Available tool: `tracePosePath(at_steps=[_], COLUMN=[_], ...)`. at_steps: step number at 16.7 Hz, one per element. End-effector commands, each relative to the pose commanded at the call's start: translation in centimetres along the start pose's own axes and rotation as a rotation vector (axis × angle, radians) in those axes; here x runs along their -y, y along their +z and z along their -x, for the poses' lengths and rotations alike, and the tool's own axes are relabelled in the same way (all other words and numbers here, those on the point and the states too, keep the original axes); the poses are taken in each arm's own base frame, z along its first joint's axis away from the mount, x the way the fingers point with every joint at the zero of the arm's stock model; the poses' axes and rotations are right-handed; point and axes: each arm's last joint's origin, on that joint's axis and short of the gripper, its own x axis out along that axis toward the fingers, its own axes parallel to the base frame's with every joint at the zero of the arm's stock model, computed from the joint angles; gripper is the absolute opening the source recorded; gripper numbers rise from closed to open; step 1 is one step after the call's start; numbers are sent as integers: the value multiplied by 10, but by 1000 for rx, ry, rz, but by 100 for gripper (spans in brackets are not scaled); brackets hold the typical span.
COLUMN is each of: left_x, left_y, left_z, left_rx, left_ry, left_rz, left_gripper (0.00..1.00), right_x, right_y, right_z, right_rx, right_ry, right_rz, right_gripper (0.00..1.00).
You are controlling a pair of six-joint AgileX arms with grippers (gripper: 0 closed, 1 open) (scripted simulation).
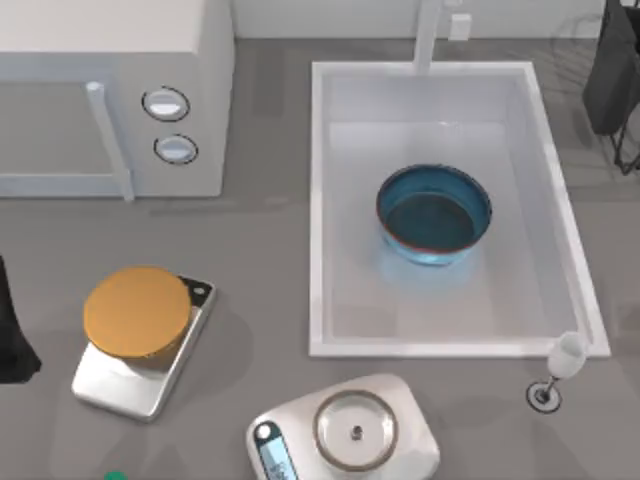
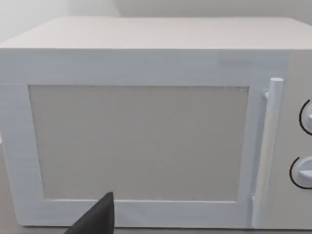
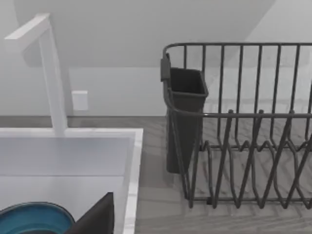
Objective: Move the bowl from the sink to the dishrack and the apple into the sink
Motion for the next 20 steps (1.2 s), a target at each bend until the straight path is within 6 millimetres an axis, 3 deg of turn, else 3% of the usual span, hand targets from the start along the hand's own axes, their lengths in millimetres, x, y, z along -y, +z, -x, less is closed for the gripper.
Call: tracePosePath(at_steps=[3, 5, 8, 11, 13, 16, 20], left_x=[0, 0, 0, 0, 0, 0, 0], left_y=[0, 0, 0, 0, 0, 0, 0], left_z=[0, 0, 0, 0, 0, 0, 0], left_rx=[0, 0, 0, 0, 0, 0, 0], left_ry=[0, 0, 0, 0, 0, 0, 0], left_rz=[0, 0, 0, 0, 0, 0, 0], left_gripper=[100, 100, 100, 100, 100, 100, 100], right_x=[-5, -13, -32, -64, -93, -141, -200], right_y=[47, 80, 120, 139, 135, 109, 52], right_z=[-16, -40, -95, -168, -218, -282, -333], right_rx=[-121, -229, -413, -611, -737, -910, -1098], right_ry=[19, 38, 67, 85, 89, 81, 47], right_rz=[-12, -25, -44, -57, -60, -55, -37], right_gripper=[100, 100, 100, 100, 100, 100, 100])
